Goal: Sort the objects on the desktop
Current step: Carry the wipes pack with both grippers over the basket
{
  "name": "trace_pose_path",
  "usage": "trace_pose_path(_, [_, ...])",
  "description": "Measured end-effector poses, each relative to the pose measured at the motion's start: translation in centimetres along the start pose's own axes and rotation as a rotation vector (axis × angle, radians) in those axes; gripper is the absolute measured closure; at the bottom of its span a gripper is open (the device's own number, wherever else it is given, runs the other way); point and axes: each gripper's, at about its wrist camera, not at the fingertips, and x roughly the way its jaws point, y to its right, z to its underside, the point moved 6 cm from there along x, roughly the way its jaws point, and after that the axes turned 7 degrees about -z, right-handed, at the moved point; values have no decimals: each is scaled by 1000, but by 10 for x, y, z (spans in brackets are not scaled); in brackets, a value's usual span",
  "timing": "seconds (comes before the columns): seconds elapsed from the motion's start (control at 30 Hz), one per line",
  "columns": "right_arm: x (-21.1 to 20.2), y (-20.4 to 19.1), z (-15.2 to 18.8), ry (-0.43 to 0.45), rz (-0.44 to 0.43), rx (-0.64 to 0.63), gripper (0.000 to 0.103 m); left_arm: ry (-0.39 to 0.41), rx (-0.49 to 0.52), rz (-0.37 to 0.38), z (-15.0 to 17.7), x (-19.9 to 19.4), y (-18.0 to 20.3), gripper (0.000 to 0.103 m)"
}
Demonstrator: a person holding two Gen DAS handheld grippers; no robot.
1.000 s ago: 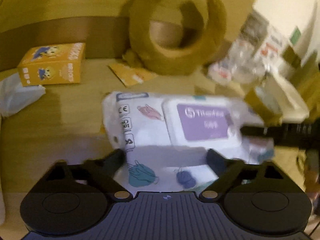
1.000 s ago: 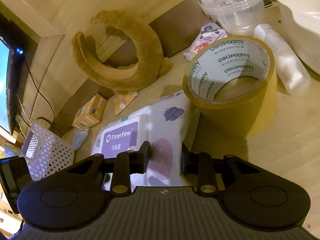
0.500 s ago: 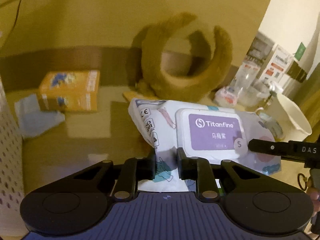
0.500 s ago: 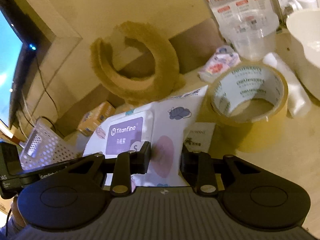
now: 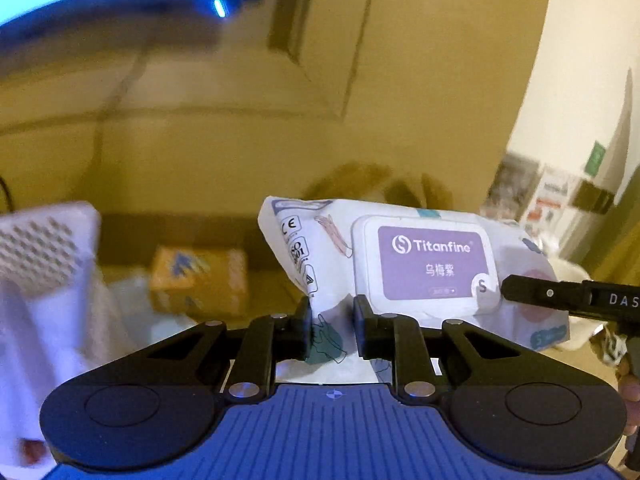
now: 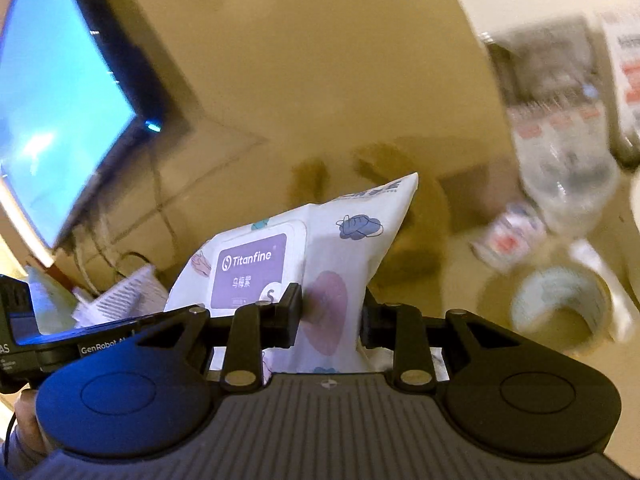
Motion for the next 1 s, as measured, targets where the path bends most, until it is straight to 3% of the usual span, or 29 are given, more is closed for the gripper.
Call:
trace_pose_path(0.2, [13, -61, -26, 18, -102, -78, 71, 91, -28, -95, -23, -52, -40, 86])
trace_pose_path(0.33, [42, -110, -31, -7, -190, -117, 71, 124, -57, -188, -28, -86, -87, 86])
trace_pose_path(0.63, [137, -217, 7, -141, -352, -156, 71, 102, -137, -401, -3, -138, -205, 85])
trace_pose_path(0.87, [183, -258, 33, -220, -369, -169, 72, 61, -180, -435, 14, -142, -261, 85])
trace_pose_path(1.0, [197, -261, 43, -252, -342, -166, 71, 28, -194, -431, 26, -136, -277, 83])
